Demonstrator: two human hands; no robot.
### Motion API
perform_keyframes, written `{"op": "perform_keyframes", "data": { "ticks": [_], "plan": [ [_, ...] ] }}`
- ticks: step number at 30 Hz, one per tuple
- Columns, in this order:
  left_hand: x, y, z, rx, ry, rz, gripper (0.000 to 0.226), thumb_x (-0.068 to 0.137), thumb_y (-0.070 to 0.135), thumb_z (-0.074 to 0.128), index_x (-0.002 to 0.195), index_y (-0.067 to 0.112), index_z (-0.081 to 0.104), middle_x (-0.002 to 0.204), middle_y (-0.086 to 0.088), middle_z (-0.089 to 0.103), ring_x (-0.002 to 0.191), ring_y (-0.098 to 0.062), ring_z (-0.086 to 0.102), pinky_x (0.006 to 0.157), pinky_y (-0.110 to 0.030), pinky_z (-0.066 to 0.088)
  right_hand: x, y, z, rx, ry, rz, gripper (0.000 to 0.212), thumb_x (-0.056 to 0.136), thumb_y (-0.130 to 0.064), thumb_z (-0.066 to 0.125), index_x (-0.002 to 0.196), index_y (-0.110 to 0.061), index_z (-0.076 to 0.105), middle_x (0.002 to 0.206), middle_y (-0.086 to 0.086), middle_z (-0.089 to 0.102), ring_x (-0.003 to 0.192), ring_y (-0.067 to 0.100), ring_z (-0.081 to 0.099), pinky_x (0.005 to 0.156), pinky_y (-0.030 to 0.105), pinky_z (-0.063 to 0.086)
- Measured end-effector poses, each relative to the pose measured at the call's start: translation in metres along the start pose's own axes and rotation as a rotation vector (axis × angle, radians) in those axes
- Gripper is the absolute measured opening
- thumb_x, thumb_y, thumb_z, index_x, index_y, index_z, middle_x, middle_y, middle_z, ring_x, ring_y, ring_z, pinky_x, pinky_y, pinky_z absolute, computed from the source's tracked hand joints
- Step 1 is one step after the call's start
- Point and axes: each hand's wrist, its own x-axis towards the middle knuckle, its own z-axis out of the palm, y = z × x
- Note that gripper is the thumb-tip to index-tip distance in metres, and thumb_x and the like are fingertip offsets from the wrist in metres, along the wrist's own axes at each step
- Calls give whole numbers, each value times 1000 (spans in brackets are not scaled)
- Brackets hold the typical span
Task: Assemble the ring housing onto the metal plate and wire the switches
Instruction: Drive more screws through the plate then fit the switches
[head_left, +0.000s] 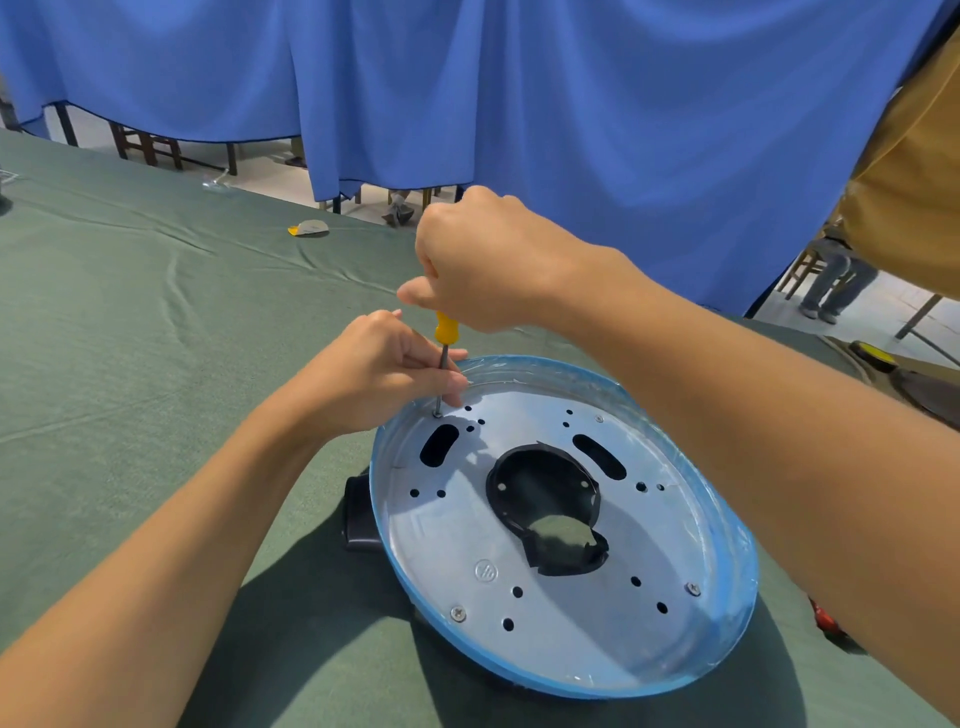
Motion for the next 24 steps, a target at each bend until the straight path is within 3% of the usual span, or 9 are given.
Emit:
{"op": "perform_keyframes", "data": {
  "ticks": [4,6,9,12,15,17,19,21,24],
  "plan": [
    [0,-1,-3,-97,-89,-16,15,91,10,67,85,14,80,103,30,69,115,12,56,118,-33,29,0,0,-6,-2,-96,-128,23,91,-37,63,89,-14,63,87,1,56,87,21,46,56,27,36],
    [0,-2,-3,-113,-124,-22,16,93,10,64,90,13,80,104,21,73,118,9,55,122,-42,20,-1,-1,-10,-10,-132,-175,12,88,-22,67,97,-14,68,96,1,62,86,18,49,54,24,40],
    [-1,0,-2,-177,-104,-48,12,90,11,68,94,15,78,96,17,75,117,7,58,122,-46,17,1,-3,-9,-23,-116,-132,20,87,-25,70,80,-19,53,97,6,56,88,22,51,51,27,36],
    [-1,0,1,-51,73,-11,5,79,15,79,80,20,79,83,21,74,106,-5,67,121,-45,20,4,-5,-4,-30,-65,-55,40,88,-29,68,68,-24,34,79,1,42,66,15,44,47,27,27],
    [0,-3,0,-57,74,12,7,83,12,76,77,10,80,86,7,77,107,-5,67,123,-29,8,2,-5,-2,-59,-34,-4,46,91,-36,64,66,-22,28,72,-3,29,58,10,31,46,26,21],
    [-1,-4,0,-104,6,16,13,87,10,71,78,10,80,94,8,76,113,2,62,115,-10,12,1,-4,-3,-26,-62,-2,44,91,-45,63,67,-21,35,74,-2,32,61,13,39,46,26,26],
    [0,-5,-2,-130,-42,19,15,91,9,67,84,11,80,107,10,73,117,5,58,117,-20,24,2,-2,-7,0,-120,-58,33,89,-47,64,75,-19,54,81,3,50,72,19,52,48,26,36],
    [0,-7,-4,-136,-94,24,17,94,9,63,91,10,79,108,10,74,118,6,57,123,-41,13,0,0,-11,9,-156,-119,17,86,-34,70,85,-17,64,82,-2,57,77,15,54,50,20,40],
    [0,-6,-2,-158,-110,11,17,95,10,61,100,12,77,102,13,74,118,5,58,124,-43,-1,-2,0,-14,21,-133,-107,24,85,-30,72,74,-21,53,70,-6,48,60,6,46,40,16,35]
  ]
}}
